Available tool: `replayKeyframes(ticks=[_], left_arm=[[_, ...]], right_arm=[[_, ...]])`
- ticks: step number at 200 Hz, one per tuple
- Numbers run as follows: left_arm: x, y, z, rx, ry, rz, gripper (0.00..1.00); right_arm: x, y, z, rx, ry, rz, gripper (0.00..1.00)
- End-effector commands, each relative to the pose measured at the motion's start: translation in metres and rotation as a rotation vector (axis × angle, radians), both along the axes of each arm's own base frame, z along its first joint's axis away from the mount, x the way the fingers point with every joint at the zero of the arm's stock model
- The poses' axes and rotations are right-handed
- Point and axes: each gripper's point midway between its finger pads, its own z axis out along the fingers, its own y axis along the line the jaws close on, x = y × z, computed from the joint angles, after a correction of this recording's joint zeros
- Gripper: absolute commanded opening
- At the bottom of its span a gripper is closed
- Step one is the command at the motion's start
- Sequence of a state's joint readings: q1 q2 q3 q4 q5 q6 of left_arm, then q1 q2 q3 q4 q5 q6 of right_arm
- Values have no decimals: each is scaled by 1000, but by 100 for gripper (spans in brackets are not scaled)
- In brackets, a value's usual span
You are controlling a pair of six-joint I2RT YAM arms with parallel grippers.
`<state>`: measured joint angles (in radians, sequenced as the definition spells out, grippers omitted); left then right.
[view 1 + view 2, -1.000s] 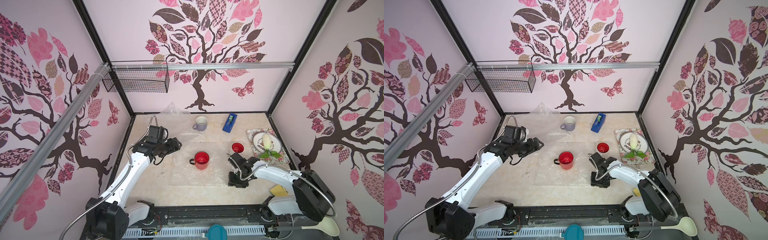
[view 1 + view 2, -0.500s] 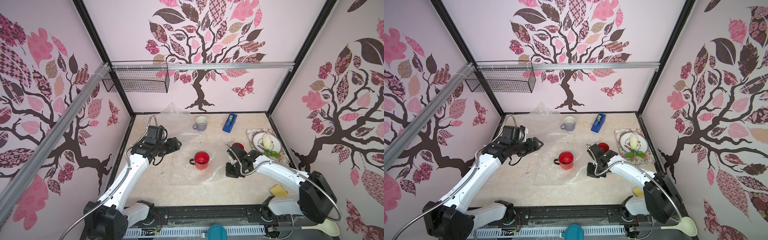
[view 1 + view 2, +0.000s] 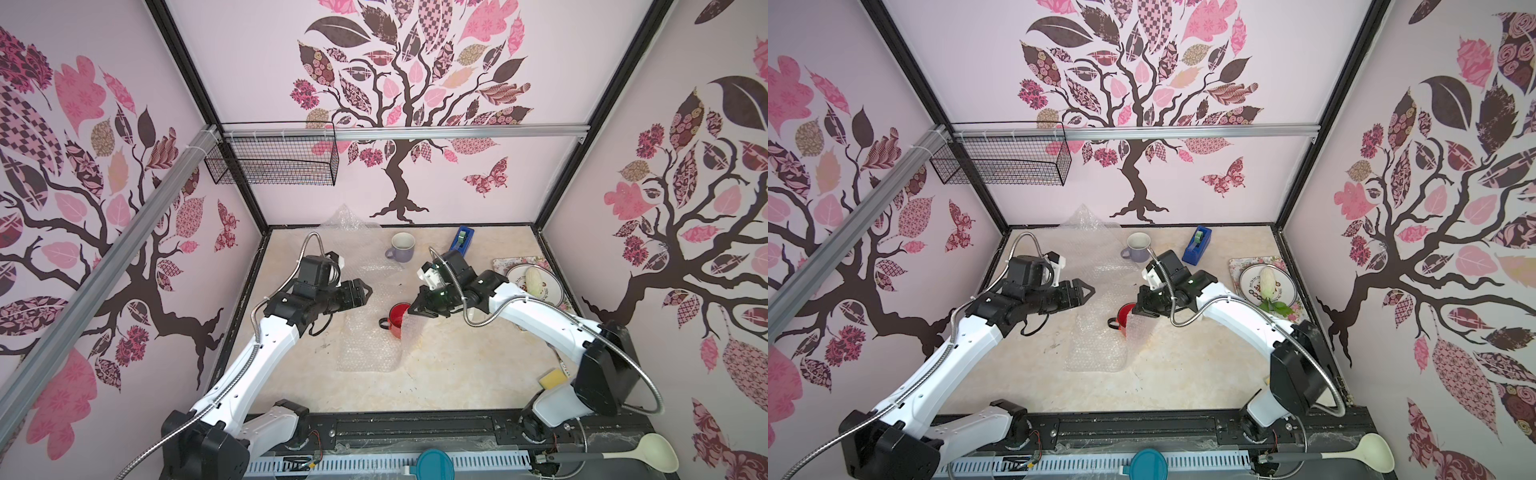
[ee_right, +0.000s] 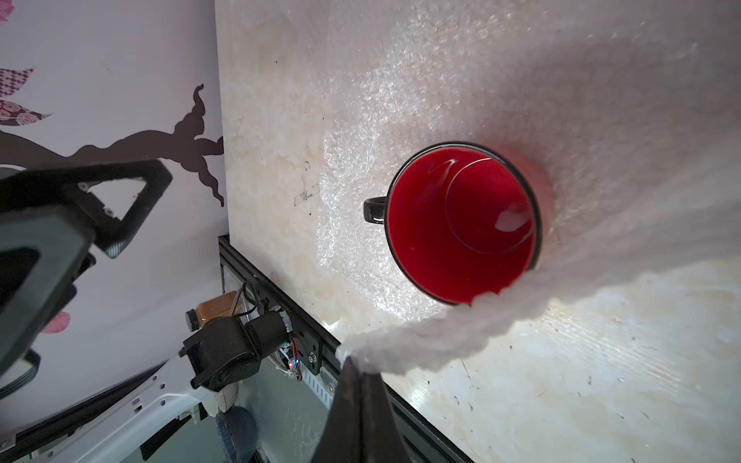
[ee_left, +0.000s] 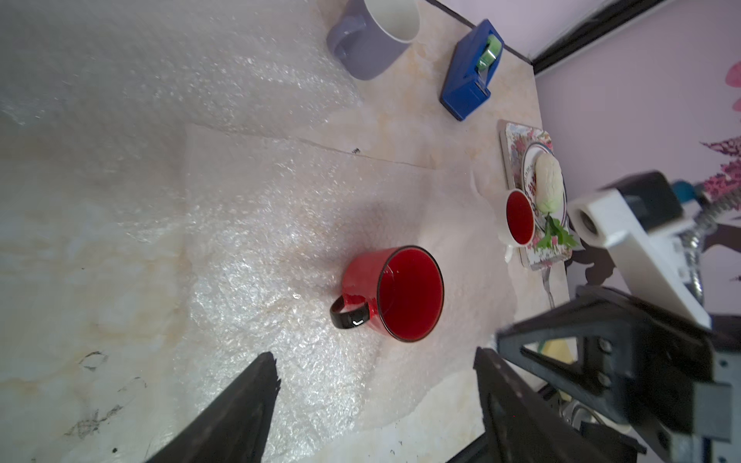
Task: Wrap mugs in bubble wrap
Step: Wrap the mug in bubble wrap.
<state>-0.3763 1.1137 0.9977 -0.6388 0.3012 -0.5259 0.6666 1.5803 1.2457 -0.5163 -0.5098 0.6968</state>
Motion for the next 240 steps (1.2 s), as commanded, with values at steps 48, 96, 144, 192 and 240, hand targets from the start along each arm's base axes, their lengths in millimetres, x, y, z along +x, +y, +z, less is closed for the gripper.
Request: replayKeyframes(ticks=[48,96,144,192,240], left_arm=[[-33,-37,-45,45,5,-173,77],[-24,-55,-75,86,53,-196,77],[-7,-65,-98,96,85,-182,81],[5,-67,-123,124,132,-151,83],[13,-59,-149,199,188,-97,82]], right_arm=[[20,17,-35,-61,74,-9,0],[40,18,-50,-113,82,-65,0],[57,29,-49,-76,83,-86,0],[62,36,-47,-58,103,-89,0],[64,26,-26,-51,118,-130,31]])
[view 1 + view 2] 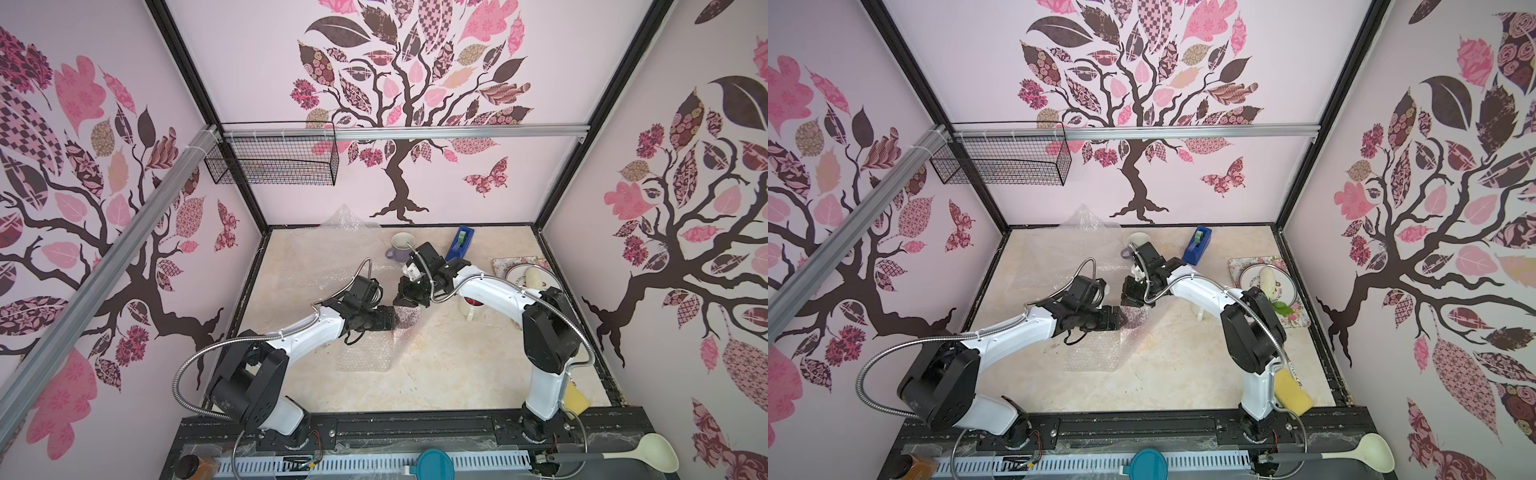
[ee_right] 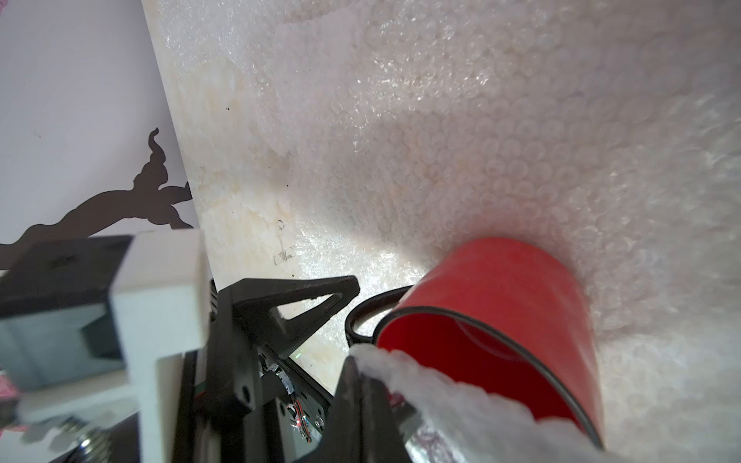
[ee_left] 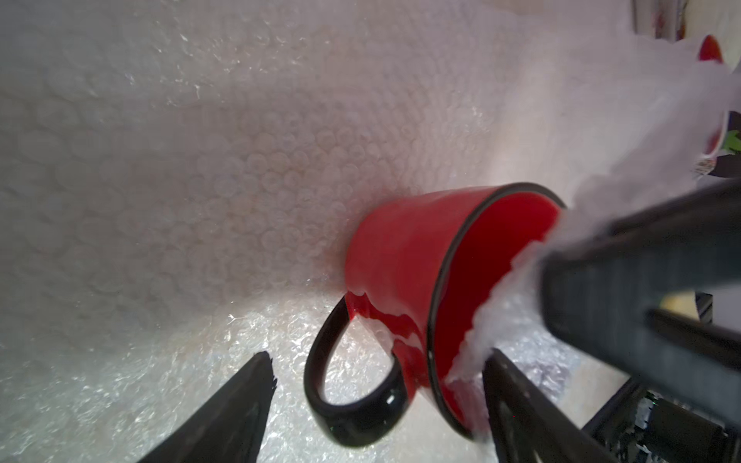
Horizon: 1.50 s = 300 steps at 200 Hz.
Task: Wrap mugs in bubble wrap
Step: Wrap the mug in bubble wrap.
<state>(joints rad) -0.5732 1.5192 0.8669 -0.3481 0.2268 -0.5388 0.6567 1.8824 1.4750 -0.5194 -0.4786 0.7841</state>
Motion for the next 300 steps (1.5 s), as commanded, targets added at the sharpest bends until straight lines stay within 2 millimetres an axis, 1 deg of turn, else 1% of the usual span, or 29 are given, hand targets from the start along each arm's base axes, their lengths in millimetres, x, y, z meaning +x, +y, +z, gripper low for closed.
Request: replayKeyframes(ticks=[1,10,19,28,39,52,59,71,84,88,94,130,150,164,172,187,213,237,245,254,255,257,267,276,290,300], left_arm=[[10,6,-4,47,-16,37,82],[11,6,-6,54,-14,39,82],[12,6,-7,56,-15,40,82],[11,7,-7,60,-10,42,82],[11,9,-6,58,-10,50,82],[9,8,-6,50,-7,49,81],[9,7,-5,38,-8,45,81],[9,5,-3,28,-9,40,81],[10,3,0,23,-12,32,81],[11,2,2,19,-16,29,81],[11,1,4,14,-16,25,81],[11,-6,10,-11,-7,-2,80],[10,-7,10,-13,-2,-5,79],[9,-7,10,-17,3,-8,79],[9,-7,9,-15,4,-11,79],[6,-6,7,-9,15,-13,79],[3,-7,9,-21,19,-23,78],[3,-12,15,-48,12,-41,78],[5,-11,19,-51,5,-35,78],[9,-6,27,-55,-5,-13,78],[9,-6,28,-56,-4,-10,78],[11,-3,30,-58,-4,-1,78],[19,8,46,-77,-14,39,79],[30,27,63,-65,-34,103,80],[43,60,89,-13,-68,203,82],[51,81,101,12,-93,259,83]], right_arm=[[8,-7,17,4,13,-42,34],[9,-15,29,-2,5,-67,51],[9,-29,42,-11,-6,-97,61],[8,-48,56,-43,-25,-136,68],[3,-75,71,-102,-56,-171,76],[-9,-104,78,-182,-84,-189,84],[-17,-113,79,-207,-97,-184,87],[-30,-118,74,-213,-89,-159,89],[-39,-118,64,-202,-58,-134,90],[-42,-116,60,-197,-48,-126,95],[-43,-115,56,-195,-37,-122,97],[-54,-99,38,-184,17,-79,98],[-62,-94,22,-206,56,-64,98],[-64,-95,9,-230,66,-76,98],[-64,-96,1,-239,76,-85,98],[-62,-90,-9,-227,86,-87,98],[-50,-76,-25,-239,73,-94,98],[-46,-73,-61,-312,101,-107,97],[-45,-77,-74,-368,88,-118,97],[-50,-87,-92,-448,118,-125,96],[-51,-90,-96,-462,126,-126,96],[-51,-91,-98,-470,128,-127,96],[-55,-102,-116,-547,129,-132,95],[-58,-112,-128,-600,138,-140,94],[-56,-119,-134,-656,114,-148,94],[-54,-122,-134,-679,99,-152,94]])
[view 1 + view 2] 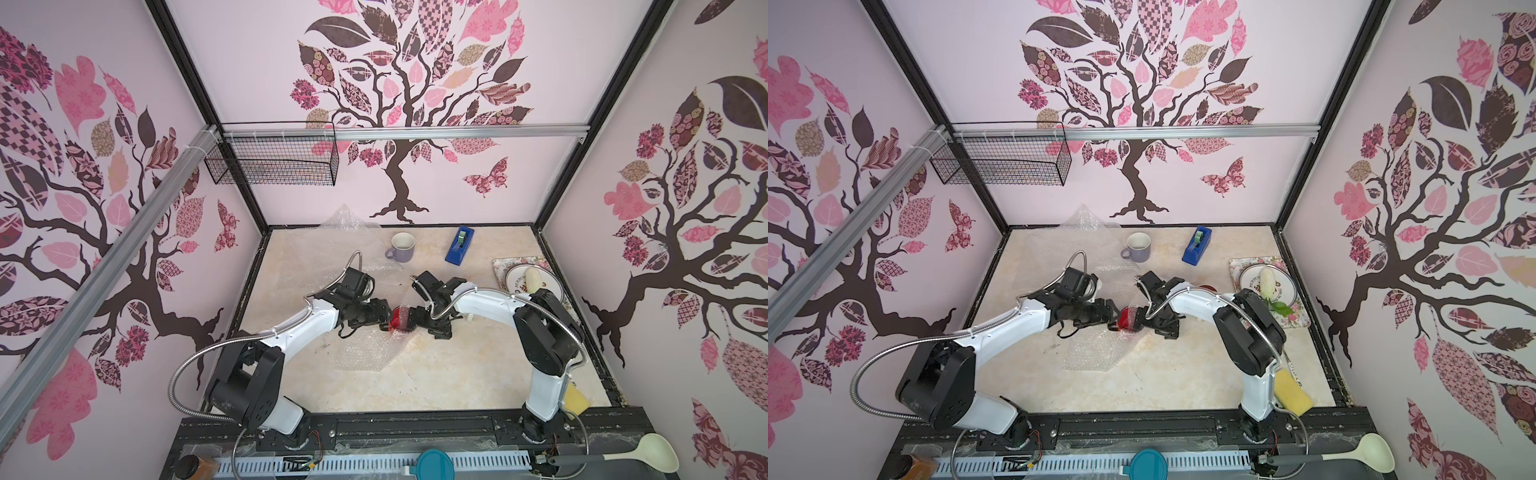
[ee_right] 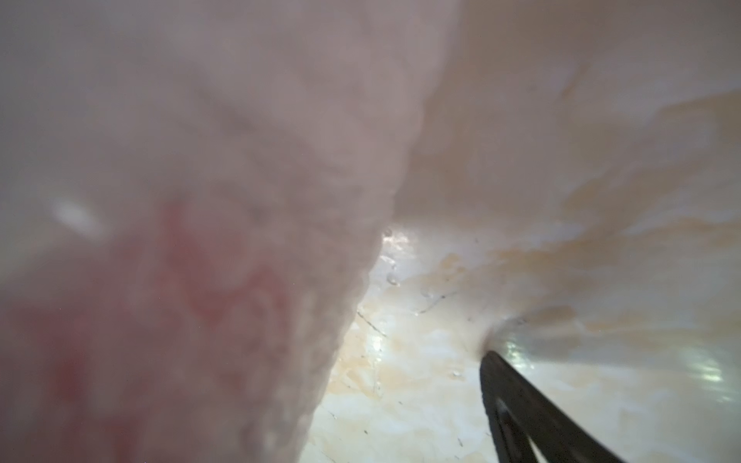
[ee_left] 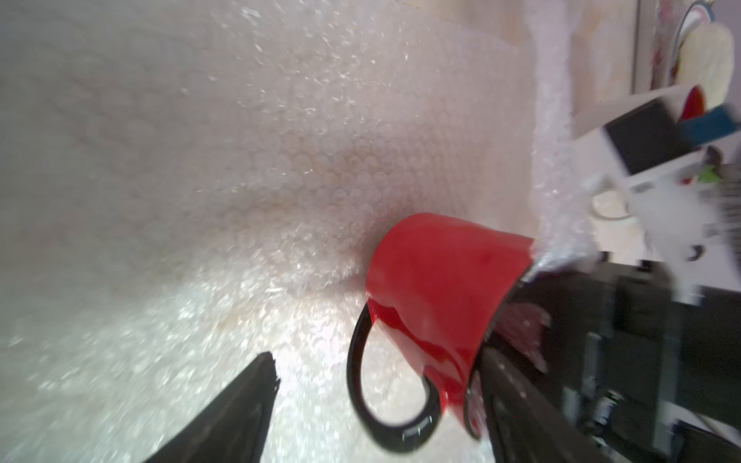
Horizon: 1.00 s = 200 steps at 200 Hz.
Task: Wrap mugs in bubble wrap
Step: Wrap the mug in bubble wrap.
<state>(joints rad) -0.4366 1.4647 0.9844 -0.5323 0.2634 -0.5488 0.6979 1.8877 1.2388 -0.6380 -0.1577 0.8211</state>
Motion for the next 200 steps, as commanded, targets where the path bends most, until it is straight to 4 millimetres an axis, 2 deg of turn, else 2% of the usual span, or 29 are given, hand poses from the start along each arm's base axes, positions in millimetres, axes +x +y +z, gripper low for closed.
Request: replayKeyframes(ticks=[1,11,23,37,66,100,126,169,187,200], left_arm=[[29,46,62,49,-122,139,83],[35,63,64,66,-131,174,83],[40,77,55,68,-111,188,83],[43,92,33,105,-64,195,81],[53,105,-7,162,5,176,80],[76,104,-32,167,37,137,75],[80,95,-55,143,95,91,70],[88,73,-62,14,69,87,64],[87,77,-75,61,109,98,56],[88,76,-82,58,124,101,45]], right_arm=[[-5,-38,-29,-228,-2,-27,94],[-5,-39,-28,-233,-8,-29,94],[-5,-42,-27,-250,-13,-31,94],[-1,-38,-24,-234,-22,-32,94],[11,-28,-8,-205,-63,-25,96],[22,-15,11,-158,-94,-13,96],[24,-10,18,-143,-100,-6,96],[24,-8,28,-123,-110,0,96],[25,-6,32,-112,-119,-1,96],[27,-5,35,-101,-124,-2,96]])
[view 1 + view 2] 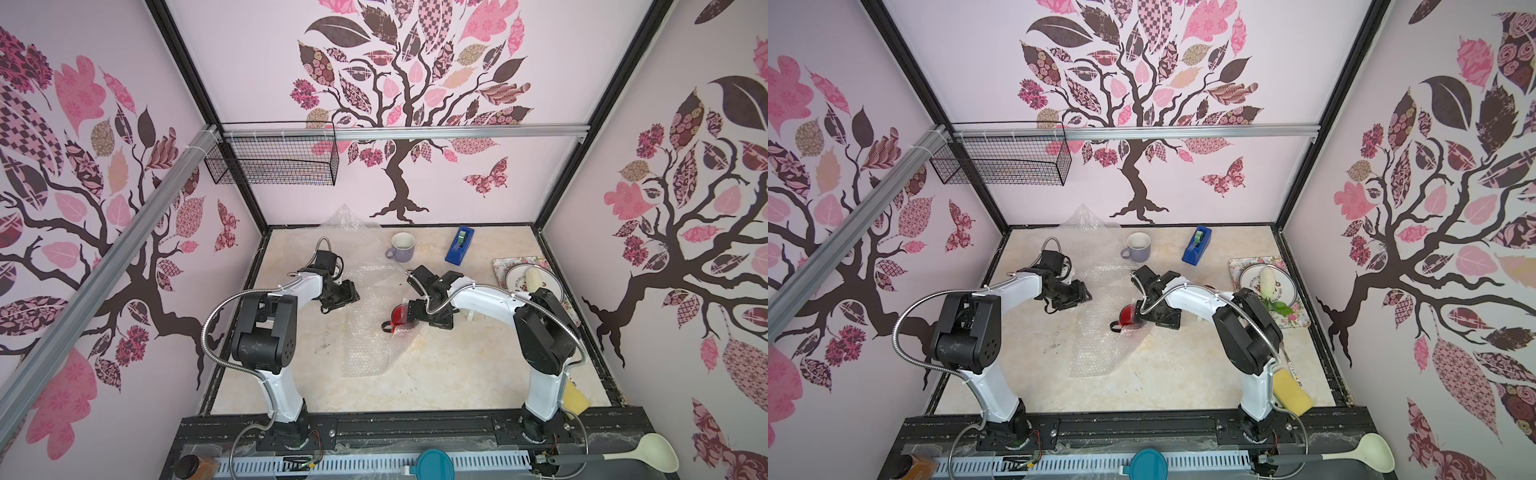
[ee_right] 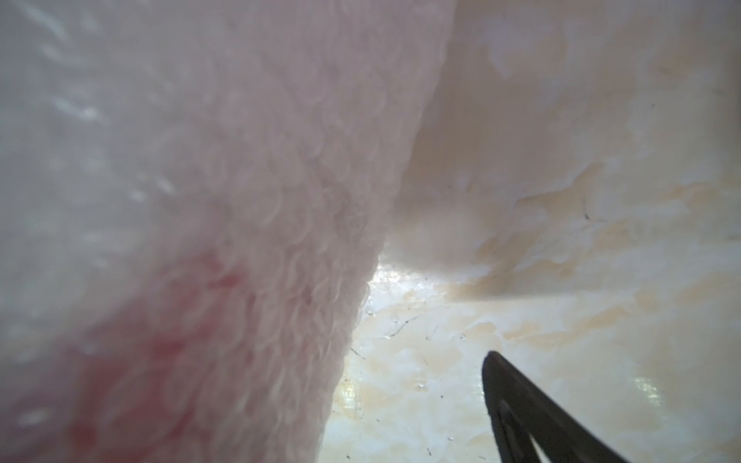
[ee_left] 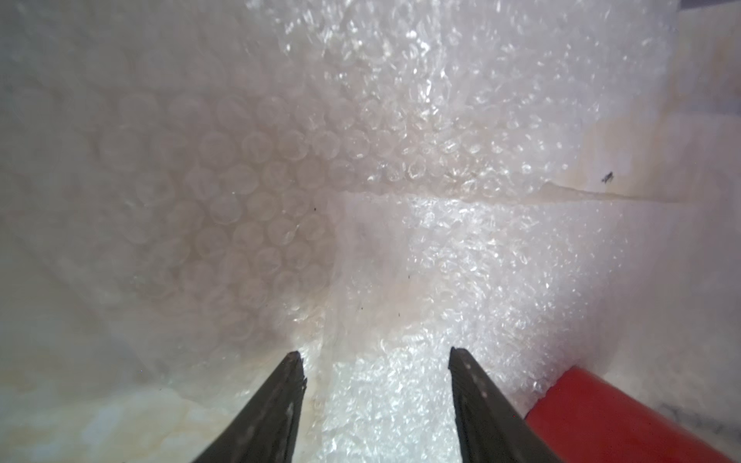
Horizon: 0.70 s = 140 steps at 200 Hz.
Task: Wrap mugs in bubble wrap
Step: Wrap the mug in bubble wrap.
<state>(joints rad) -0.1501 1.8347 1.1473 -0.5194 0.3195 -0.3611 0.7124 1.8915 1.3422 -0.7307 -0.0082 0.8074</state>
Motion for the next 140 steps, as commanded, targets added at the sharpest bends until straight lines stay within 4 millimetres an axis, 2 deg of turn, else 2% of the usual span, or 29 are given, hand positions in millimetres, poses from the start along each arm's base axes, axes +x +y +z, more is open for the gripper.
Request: replayKeyframes(ticks=[1,30,38,48,61,86,111,140], left_arm=[[10,-5,-7,-13,-2,0,45],[9,-13,-5,-61,9,-7,23],[11,-19,3,-98,-8,-19,14],[12,-33,22,-190,-34,-43,0],[10,-46,53,-261,-94,-70,0],[0,-50,94,-279,-198,-92,0],[-13,-62,118,-392,-259,-109,0],[-31,-82,124,-421,-296,-175,0]], right_arm=[[5,3,13,7,-21,1,96],[7,5,22,21,-38,4,96],[8,6,26,29,-46,3,97],[9,7,32,45,-60,5,97],[11,10,40,64,-77,8,98],[14,14,49,84,-89,14,99],[18,17,54,96,-98,22,99],[22,21,61,123,-107,20,99]])
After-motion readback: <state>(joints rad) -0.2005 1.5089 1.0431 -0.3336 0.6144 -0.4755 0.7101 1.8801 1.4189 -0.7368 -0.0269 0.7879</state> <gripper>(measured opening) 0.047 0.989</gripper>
